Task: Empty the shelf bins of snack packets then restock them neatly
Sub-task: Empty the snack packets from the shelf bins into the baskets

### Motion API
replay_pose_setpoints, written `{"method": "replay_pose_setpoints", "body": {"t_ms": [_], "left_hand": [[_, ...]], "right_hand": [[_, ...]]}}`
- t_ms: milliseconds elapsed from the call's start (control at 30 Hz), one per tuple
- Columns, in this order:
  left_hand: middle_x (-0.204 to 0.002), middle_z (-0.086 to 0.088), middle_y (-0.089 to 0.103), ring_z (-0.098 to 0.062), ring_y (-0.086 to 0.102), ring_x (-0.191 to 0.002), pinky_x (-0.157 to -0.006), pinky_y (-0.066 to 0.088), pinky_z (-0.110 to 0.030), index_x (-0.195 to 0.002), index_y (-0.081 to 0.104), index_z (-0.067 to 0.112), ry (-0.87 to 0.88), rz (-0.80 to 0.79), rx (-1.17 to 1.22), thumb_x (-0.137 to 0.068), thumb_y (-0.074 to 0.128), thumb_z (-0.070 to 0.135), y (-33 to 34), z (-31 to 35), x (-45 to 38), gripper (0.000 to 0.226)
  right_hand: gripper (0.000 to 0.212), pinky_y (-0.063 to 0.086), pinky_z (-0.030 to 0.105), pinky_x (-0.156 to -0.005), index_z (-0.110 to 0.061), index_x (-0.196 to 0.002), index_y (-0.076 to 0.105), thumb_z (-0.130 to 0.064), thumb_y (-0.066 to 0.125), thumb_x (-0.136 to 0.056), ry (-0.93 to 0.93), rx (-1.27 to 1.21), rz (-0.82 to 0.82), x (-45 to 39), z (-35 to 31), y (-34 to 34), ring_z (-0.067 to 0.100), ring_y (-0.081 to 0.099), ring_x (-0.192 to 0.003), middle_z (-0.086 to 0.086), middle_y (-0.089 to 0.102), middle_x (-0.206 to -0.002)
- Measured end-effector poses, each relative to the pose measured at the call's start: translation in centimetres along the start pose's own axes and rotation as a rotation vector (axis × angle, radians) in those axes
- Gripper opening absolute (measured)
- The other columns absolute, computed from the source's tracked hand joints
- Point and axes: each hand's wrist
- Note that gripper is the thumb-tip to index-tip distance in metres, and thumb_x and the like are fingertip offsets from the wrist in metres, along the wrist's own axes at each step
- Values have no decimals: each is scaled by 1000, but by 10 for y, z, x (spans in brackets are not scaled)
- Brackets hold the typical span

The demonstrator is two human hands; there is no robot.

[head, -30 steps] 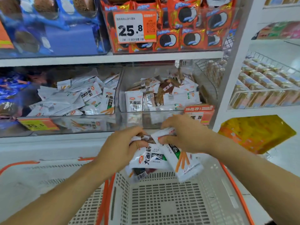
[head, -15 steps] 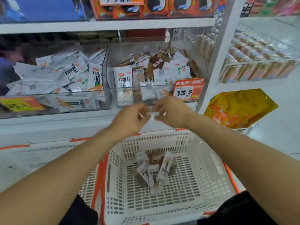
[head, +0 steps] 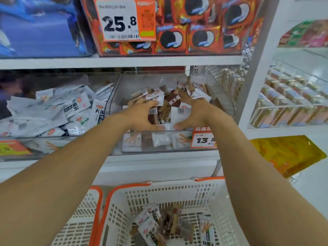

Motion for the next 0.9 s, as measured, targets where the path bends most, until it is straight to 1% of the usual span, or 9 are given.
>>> {"method": "replay_pose_setpoints", "body": {"t_ms": [100,233,367,500,567,633,767,833,900], "left_hand": [[-150,-6,32,-35,28,-140,-116,30,-51,-149,32,39,35,18,-54,-60,83,69,-4,4,-12,107],[-111,1,42,-24,48,-109,-95,46,-38,-125,58,29,134,112,31,-60,92,50,-4,7,-16,77],[-93,13,51,-19,59,-97,-72,42,-28,-105,71,23,174,155,129,-63,92,42,-9,5,-12,51],[-134,3,44,-23,38,-129,-107,36,-43,-134,50,30,33,220,52,-57,89,58,-13,4,-2,91],[-154,-1,33,-28,32,-141,-115,30,-41,-152,29,28,-24,99,88,-63,86,59,-16,1,1,110],[-160,-3,29,-27,30,-145,-117,28,-36,-157,21,26,-20,13,70,-66,83,61,-18,-2,1,116],[-139,-6,42,-27,43,-132,-106,34,-29,-149,40,28,-2,-17,47,-71,84,53,-20,-5,3,94],[-125,-1,47,-23,49,-122,-99,39,-28,-138,52,25,13,-37,58,-73,85,46,-22,-8,4,75],[-124,2,56,-22,54,-120,-98,41,-28,-130,60,23,28,-51,109,-79,83,38,-23,-9,5,58]], "right_hand": [[115,29,46,-120,-29,-160,19,-52,86,-70,-13,170,-96,-11,-6,-8,27,21,-151,-2,24,-165],[101,32,29,-109,-28,-155,35,-44,89,-71,-100,125,-137,-14,-9,-12,22,37,-143,-4,34,-160],[93,32,29,-106,-24,-148,45,-50,87,-70,-146,62,-106,-12,6,-8,22,42,-138,-4,42,-154],[82,38,33,-105,-22,-139,55,-47,89,-68,-178,-11,-61,-15,15,-6,24,49,-132,-1,52,-145],[99,39,34,-107,-27,-148,43,-41,93,-64,-203,-61,-63,-17,13,-7,25,45,-137,0,46,-150],[123,36,40,-115,-33,-157,21,-37,97,-60,-213,-105,-65,-17,8,-8,25,36,-144,1,34,-159],[133,29,38,-120,-36,-160,6,-35,96,-62,-259,-35,-68,-19,-4,-3,24,26,-150,-2,19,-167],[123,32,34,-116,-32,-159,18,-35,95,-64,-285,-2,-45,-20,-11,3,23,32,-147,-2,28,-163],[98,40,31,-107,-24,-148,46,-33,95,-63,-332,15,11,-24,-18,11,23,48,-135,1,51,-149]]}}
Point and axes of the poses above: each hand's wrist, its own x-axis away from the middle knuckle, its own y-axis out of the palm, z = x × y
